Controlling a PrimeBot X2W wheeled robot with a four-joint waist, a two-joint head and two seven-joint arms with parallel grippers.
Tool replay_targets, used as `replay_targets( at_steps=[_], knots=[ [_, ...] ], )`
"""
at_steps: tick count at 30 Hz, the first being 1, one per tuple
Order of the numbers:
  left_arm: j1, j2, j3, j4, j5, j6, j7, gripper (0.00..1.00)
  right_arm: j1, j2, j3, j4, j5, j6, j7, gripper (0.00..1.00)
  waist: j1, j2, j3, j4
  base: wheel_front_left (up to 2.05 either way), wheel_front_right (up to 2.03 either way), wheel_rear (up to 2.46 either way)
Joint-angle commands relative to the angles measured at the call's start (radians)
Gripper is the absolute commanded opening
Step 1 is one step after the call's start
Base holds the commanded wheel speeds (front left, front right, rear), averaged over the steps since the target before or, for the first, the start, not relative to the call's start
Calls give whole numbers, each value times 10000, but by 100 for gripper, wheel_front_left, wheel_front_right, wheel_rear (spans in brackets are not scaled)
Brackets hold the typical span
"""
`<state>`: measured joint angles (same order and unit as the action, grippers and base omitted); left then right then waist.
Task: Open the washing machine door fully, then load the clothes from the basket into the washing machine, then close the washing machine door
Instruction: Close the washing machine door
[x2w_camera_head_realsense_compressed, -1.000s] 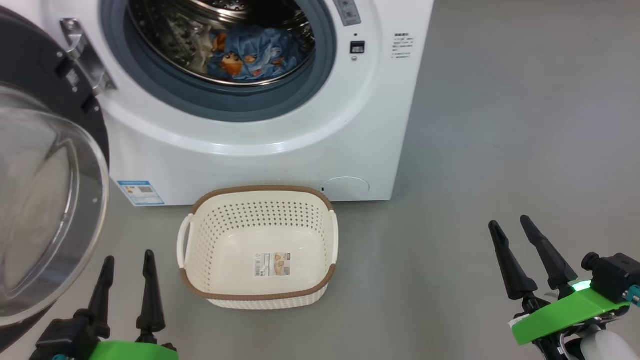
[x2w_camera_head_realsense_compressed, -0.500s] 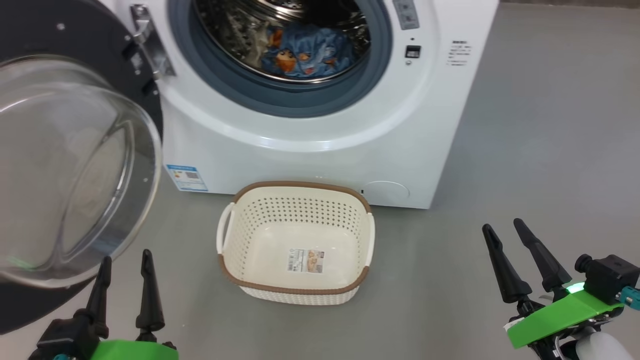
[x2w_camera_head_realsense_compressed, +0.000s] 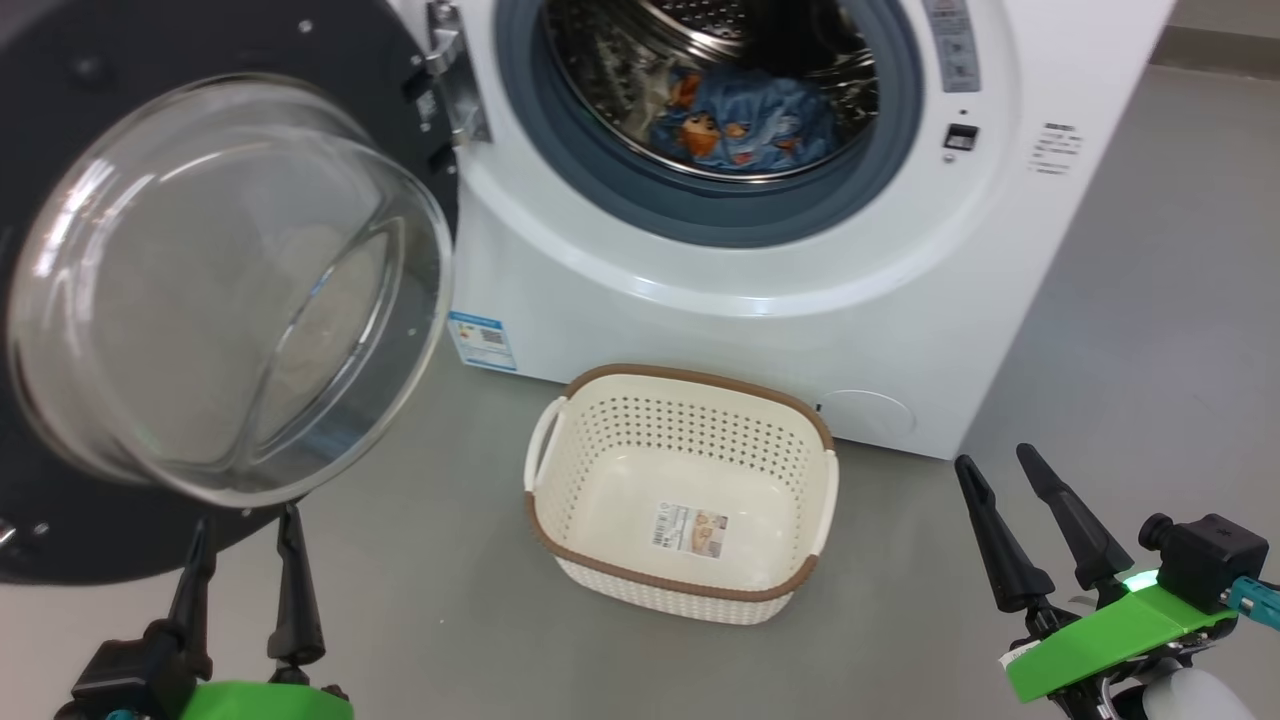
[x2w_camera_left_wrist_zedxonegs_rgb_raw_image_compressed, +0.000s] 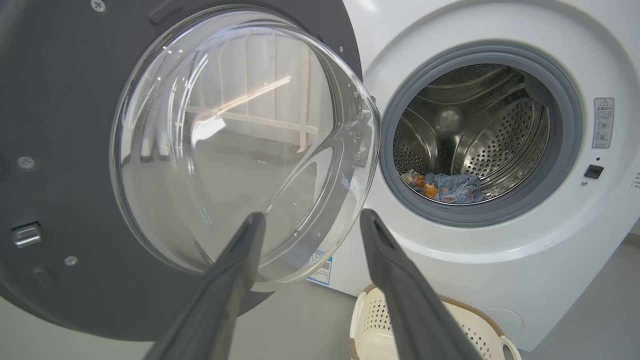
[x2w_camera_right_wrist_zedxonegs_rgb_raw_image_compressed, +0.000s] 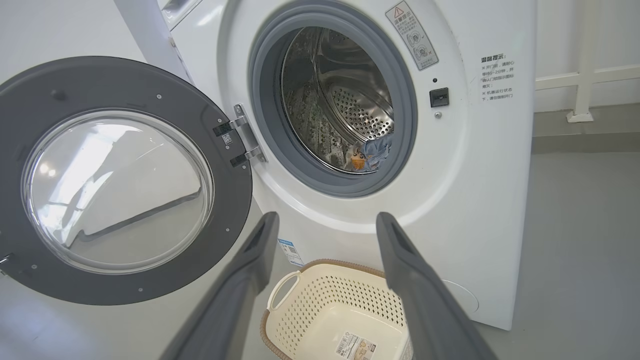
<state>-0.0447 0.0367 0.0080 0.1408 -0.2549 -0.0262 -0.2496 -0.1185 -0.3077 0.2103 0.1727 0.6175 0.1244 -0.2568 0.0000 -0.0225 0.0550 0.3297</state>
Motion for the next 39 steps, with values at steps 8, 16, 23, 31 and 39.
replay_targets(
  at_steps=[8,16,23,31,39],
  knots=[
    [12,135,238,-223,-56,70,-122,100,0,-89,178,-270,-62,63,-49,100,0,0,96,872,0,0,0],
    [-50,135,270,-172,-47,70,-122,100,5,-96,158,-307,-89,63,-49,100,0,0,196,1180,0,0,0],
    [-47,135,298,-245,-53,124,-122,100,-11,-115,129,-311,-97,63,-49,100,0,0,204,1341,0,0,0],
    [-35,135,329,-253,-61,140,-122,100,-19,-89,208,-333,-87,63,-49,100,0,0,206,1423,0,0,0],
    [-4,135,334,-327,-80,209,-122,100,-42,-134,260,-295,-63,63,-49,100,0,0,190,1440,0,0,0]
  ],
)
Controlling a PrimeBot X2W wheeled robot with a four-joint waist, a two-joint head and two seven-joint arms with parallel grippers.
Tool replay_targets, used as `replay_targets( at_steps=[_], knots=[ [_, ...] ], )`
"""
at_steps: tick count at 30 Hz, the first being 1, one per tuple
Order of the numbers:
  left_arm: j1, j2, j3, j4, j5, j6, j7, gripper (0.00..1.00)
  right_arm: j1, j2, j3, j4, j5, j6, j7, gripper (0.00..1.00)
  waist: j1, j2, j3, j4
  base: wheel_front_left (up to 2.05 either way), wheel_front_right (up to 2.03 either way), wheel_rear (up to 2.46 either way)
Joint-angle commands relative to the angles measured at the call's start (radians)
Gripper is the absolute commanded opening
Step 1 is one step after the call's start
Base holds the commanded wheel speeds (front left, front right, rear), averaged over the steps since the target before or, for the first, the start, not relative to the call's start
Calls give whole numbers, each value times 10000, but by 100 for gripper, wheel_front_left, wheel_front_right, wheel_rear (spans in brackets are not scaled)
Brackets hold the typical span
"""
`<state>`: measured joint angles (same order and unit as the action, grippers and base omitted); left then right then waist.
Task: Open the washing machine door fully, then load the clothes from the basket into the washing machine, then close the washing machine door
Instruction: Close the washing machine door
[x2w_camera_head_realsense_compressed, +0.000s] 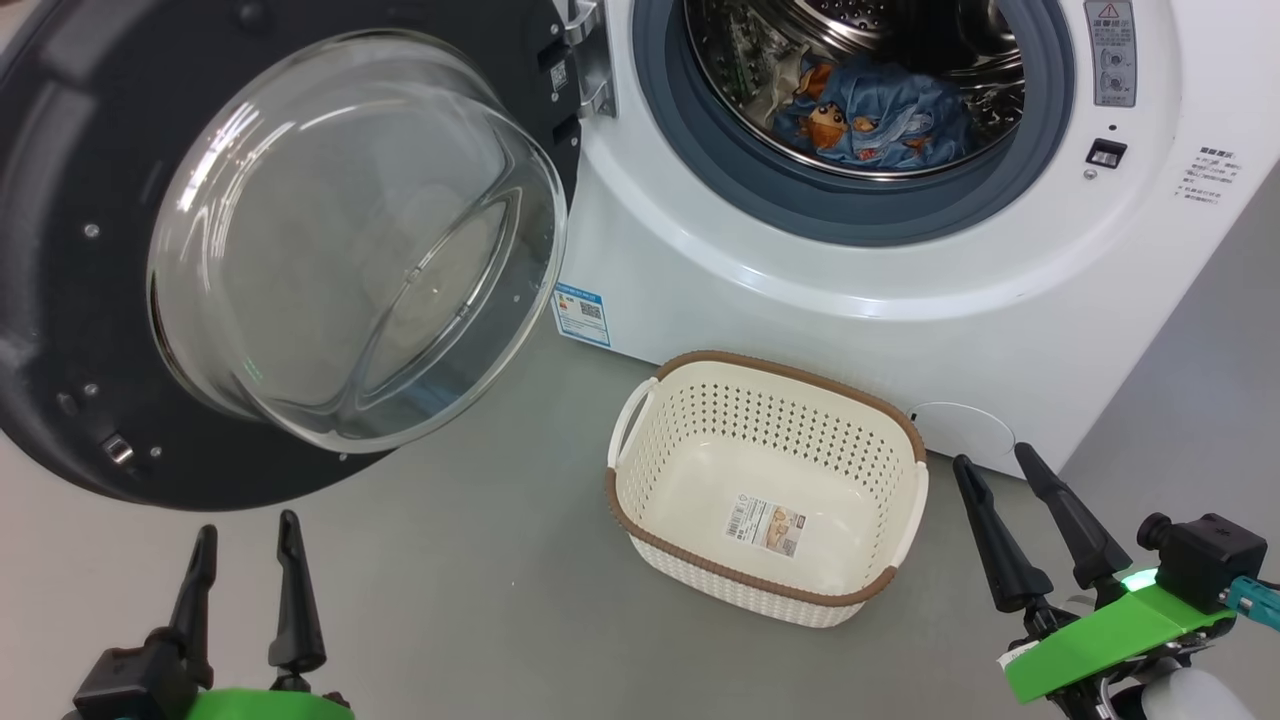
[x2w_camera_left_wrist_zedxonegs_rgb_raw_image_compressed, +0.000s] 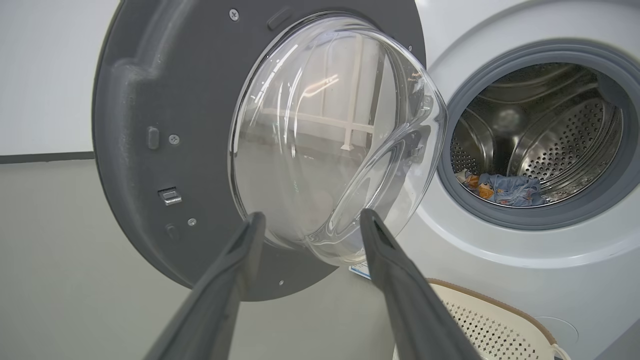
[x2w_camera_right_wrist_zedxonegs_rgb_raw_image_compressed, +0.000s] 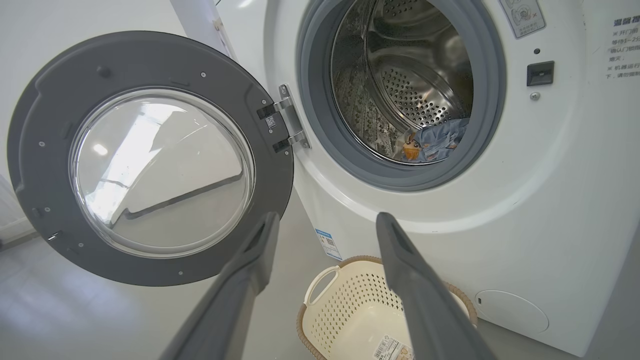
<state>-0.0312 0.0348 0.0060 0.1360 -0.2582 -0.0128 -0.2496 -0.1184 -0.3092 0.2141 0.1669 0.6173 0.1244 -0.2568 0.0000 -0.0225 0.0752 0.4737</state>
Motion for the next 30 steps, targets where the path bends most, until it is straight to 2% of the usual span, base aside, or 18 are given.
replay_targets(
  at_steps=[1,7,8,9,11,17,22,28,30],
  knots=[
    [-132,154,351,-285,-52,86,-122,100,-45,-120,226,-230,-56,63,-49,100,0,0,-25,2,0,0,0],
    [-91,154,364,-255,-48,98,-122,100,-22,-86,252,-176,-33,63,-49,100,0,0,-143,40,0,0,0],
    [-88,154,382,-239,-44,84,-122,87,-16,-78,253,-169,-33,63,-49,100,0,0,-162,46,0,0,0],
    [-92,154,406,-225,-40,67,-122,62,-11,-70,249,-165,-33,63,-49,100,0,0,-179,54,0,0,0],
    [-110,154,466,-206,-16,14,-122,0,-4,-60,238,-161,-35,63,-49,100,0,0,-196,65,0,0,0],
    [-266,247,577,-290,52,-239,-122,0,25,-30,190,-162,-32,63,-49,100,0,0,-229,109,0,0,0],
    [-1143,641,800,-726,-432,-597,11,0,80,-46,105,-162,-50,63,-49,100,0,0,-257,225,0,0,0],
    [-2695,1675,1251,-1416,-1350,-910,1023,0,43,-49,172,-164,-62,63,-49,100,0,0,-269,175,0,0,0],
    [-3549,2048,1581,-1805,-2119,-970,1721,0,39,-96,173,-159,-62,63,-49,100,0,0,-230,79,0,0,0]
  ],
)
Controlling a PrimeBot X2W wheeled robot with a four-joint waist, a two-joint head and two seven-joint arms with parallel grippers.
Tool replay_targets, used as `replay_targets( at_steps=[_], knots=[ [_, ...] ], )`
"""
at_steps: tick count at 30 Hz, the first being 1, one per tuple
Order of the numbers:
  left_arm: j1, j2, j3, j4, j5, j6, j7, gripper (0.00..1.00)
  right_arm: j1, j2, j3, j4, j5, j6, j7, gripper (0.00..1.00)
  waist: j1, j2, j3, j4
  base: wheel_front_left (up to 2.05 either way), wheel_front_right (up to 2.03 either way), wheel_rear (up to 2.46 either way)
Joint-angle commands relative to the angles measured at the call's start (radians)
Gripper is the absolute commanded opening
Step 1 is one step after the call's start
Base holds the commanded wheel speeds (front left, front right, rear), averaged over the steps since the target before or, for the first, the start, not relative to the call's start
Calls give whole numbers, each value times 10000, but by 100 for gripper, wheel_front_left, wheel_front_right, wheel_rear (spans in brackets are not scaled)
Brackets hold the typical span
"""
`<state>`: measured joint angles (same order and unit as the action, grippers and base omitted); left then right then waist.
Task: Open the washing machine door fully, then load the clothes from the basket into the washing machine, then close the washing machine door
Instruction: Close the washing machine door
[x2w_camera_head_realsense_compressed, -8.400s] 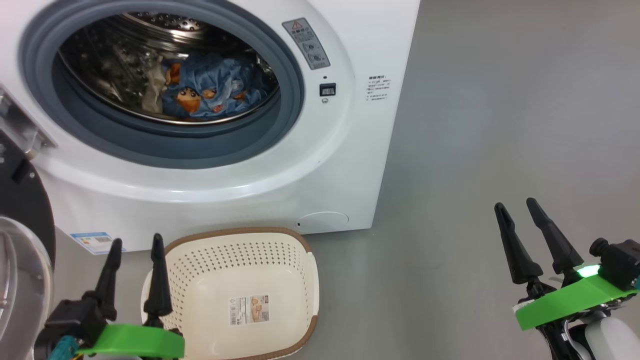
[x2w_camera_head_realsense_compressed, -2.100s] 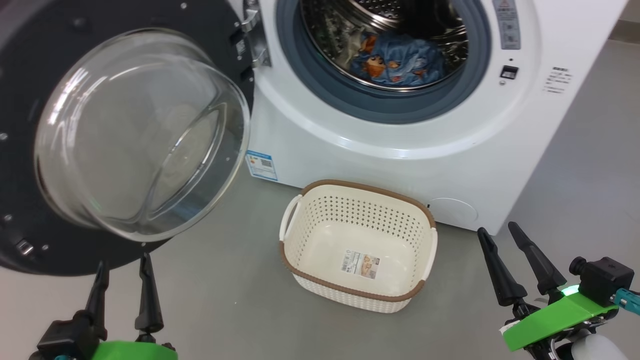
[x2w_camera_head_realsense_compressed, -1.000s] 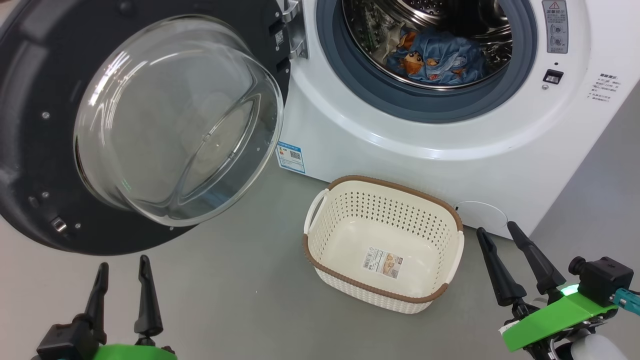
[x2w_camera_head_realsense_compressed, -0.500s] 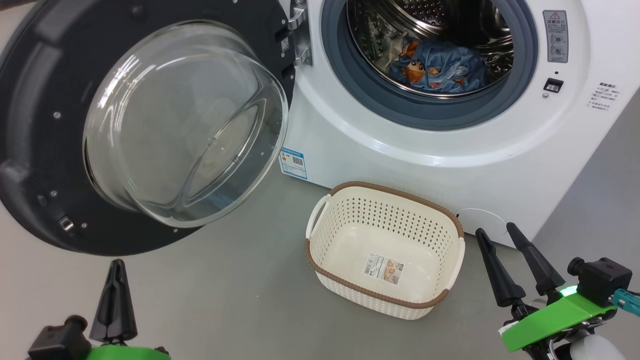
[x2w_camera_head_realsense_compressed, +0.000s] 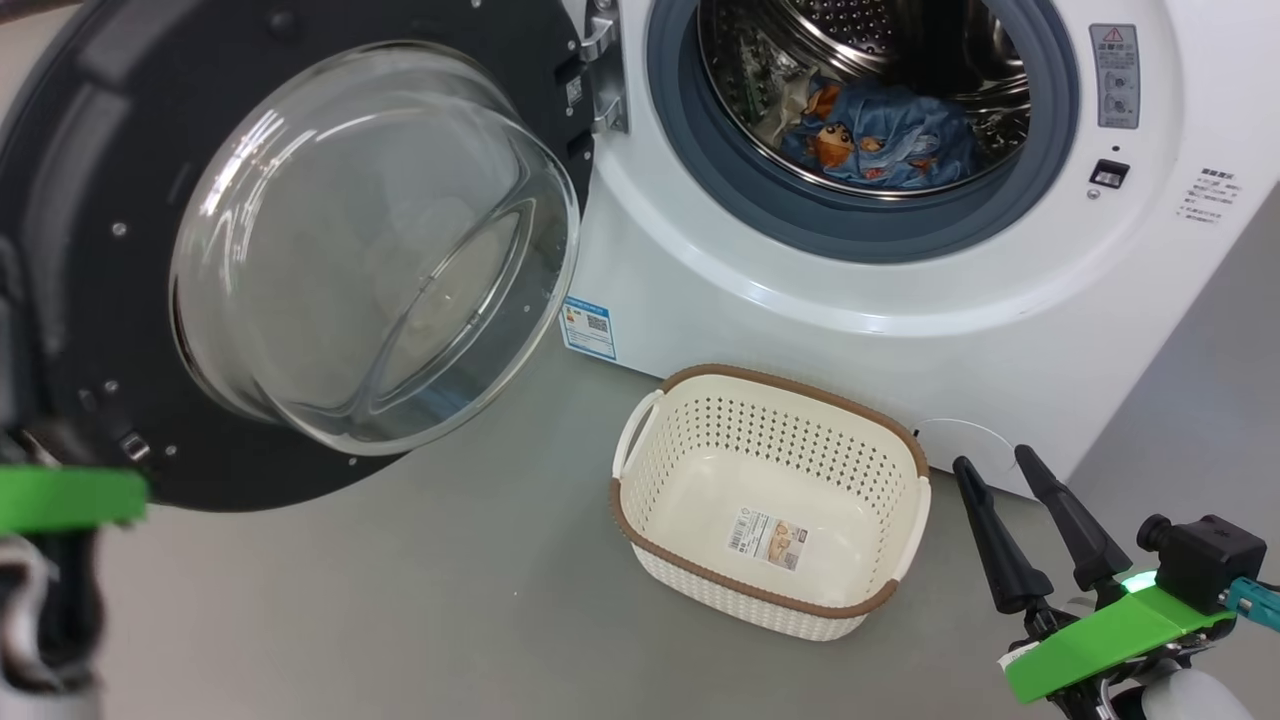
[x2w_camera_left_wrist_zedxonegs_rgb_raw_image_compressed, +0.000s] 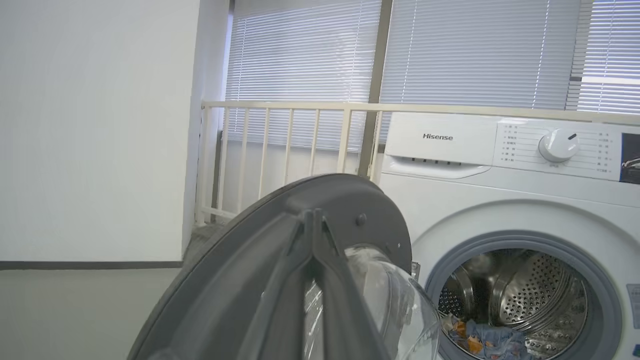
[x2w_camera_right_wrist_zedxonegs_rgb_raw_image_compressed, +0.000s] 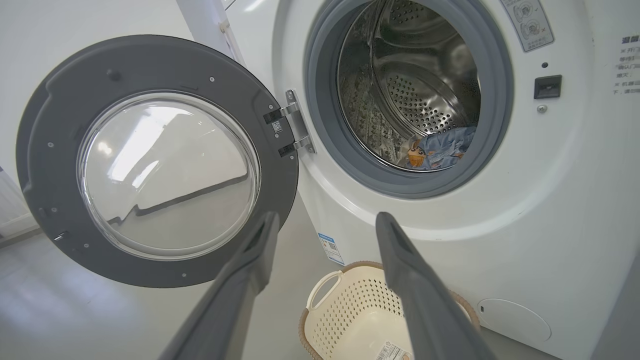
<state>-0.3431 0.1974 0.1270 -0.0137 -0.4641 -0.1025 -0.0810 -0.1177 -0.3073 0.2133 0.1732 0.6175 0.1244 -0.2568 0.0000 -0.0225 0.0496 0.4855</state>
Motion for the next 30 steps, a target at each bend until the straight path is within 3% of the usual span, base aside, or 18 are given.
replay_targets(
  at_steps=[1,5,10,19,25,30],
  knots=[
    [-736,590,538,-326,-335,-82,300,0,24,-143,191,-226,-63,63,-49,100,0,0,53,-81,0,0,0],
    [-2077,1208,1234,255,-1623,-110,1261,0,-37,-265,208,-253,-46,63,-49,100,0,0,187,-255,0,0,0],
    [-3513,1766,2119,1536,-3010,171,2300,0,-110,-448,240,-295,-28,63,-49,100,0,0,416,-487,0,0,0],
    [-5101,2833,4122,4553,-4794,649,2682,0,-278,-886,335,-387,21,63,-49,100,0,0,915,-1065,0,0,0],
    [-5242,3351,4646,6264,-5039,907,2721,0,-348,-1126,417,-440,91,63,-49,100,0,0,1047,-1358,0,0,0],
    [-4991,3715,4478,7077,-4745,1009,2897,0,-408,-1229,476,-473,116,63,-49,100,0,0,1135,-1541,0,0,0]
  ],
)
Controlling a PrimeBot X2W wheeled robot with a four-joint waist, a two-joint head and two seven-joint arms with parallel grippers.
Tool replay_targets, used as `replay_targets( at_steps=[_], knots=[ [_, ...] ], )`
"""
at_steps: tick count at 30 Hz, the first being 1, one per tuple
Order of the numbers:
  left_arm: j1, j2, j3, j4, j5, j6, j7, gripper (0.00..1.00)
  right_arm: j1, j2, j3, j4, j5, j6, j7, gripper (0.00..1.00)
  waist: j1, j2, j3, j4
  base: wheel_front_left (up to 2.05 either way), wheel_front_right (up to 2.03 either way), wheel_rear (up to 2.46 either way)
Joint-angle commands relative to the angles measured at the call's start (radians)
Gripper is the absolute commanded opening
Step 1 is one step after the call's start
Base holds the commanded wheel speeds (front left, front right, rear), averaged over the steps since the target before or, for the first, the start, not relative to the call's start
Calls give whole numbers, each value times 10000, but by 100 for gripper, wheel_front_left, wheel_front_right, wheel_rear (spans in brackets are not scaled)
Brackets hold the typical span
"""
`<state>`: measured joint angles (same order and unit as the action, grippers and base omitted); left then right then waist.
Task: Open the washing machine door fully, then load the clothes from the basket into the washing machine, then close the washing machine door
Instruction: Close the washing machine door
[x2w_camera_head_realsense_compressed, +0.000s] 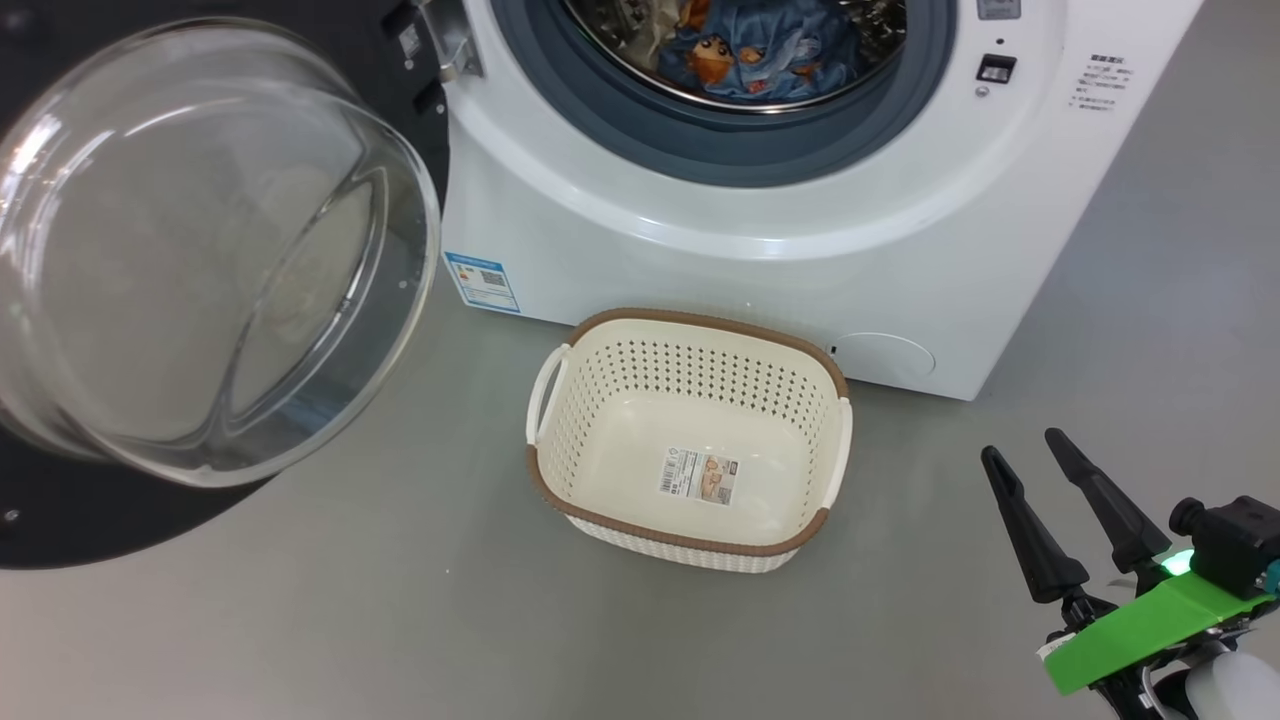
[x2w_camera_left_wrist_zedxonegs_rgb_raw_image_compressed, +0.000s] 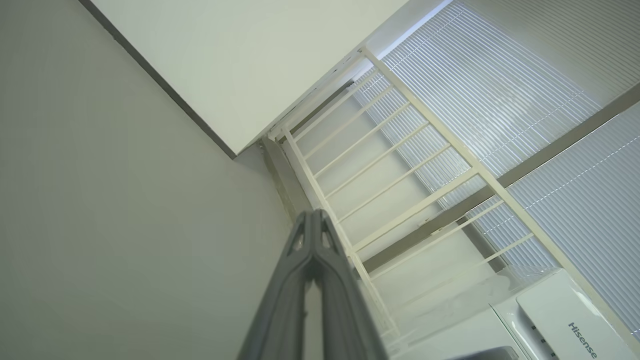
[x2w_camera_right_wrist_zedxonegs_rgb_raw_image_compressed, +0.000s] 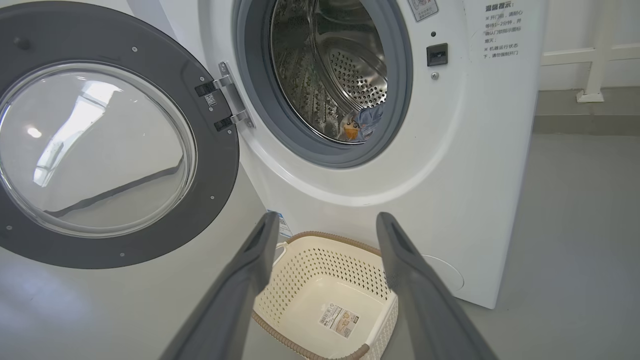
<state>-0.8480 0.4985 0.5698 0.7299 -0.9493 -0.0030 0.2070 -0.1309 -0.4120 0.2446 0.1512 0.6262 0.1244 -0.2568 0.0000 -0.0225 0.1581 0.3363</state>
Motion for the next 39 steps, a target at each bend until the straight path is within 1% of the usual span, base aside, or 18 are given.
replay_targets(
  at_steps=[1,4,7,10,13,17,22,29,35,39],
  knots=[
    [72,745,82,-188,67,33,91,0,-285,-204,163,-260,33,63,-49,100,0,0,91,-89,0,0,0],
    [138,842,108,296,-37,109,438,0,-284,-271,170,-273,34,63,-49,100,0,0,186,-177,0,0,0],
    [238,950,127,803,-195,400,1149,0,-285,-309,188,-297,35,63,-49,100,0,0,244,-264,0,0,0],
    [328,1094,150,1008,-223,579,1430,0,-284,-328,175,-330,18,63,-49,100,0,0,303,-324,0,0,0],
    [375,1136,141,1104,-295,656,1735,0,-264,-319,152,-338,-1,63,-49,100,0,0,347,-347,0,0,0],
    [411,1058,77,1116,-438,607,2184,0,-247,-271,128,-315,-17,63,-49,100,0,0,384,-321,0,0,0],
    [513,1034,-35,1051,-475,673,2590,0,-297,-236,220,-297,-2,63,-49,100,0,0,396,-310,0,0,0],
    [760,999,-283,728,-602,552,3525,0,-290,-191,152,-277,15,63,-49,100,0,0,331,-271,0,0,0],
    [1043,966,-362,277,-1015,642,4957,0,-223,-18,95,-244,-6,63,-49,100,0,0,153,-239,0,0,0],
    [1360,904,-478,-316,-1192,840,5856,0,-147,76,33,-217,-34,63,-49,100,0,0,65,-179,0,0,0]
  ],
)
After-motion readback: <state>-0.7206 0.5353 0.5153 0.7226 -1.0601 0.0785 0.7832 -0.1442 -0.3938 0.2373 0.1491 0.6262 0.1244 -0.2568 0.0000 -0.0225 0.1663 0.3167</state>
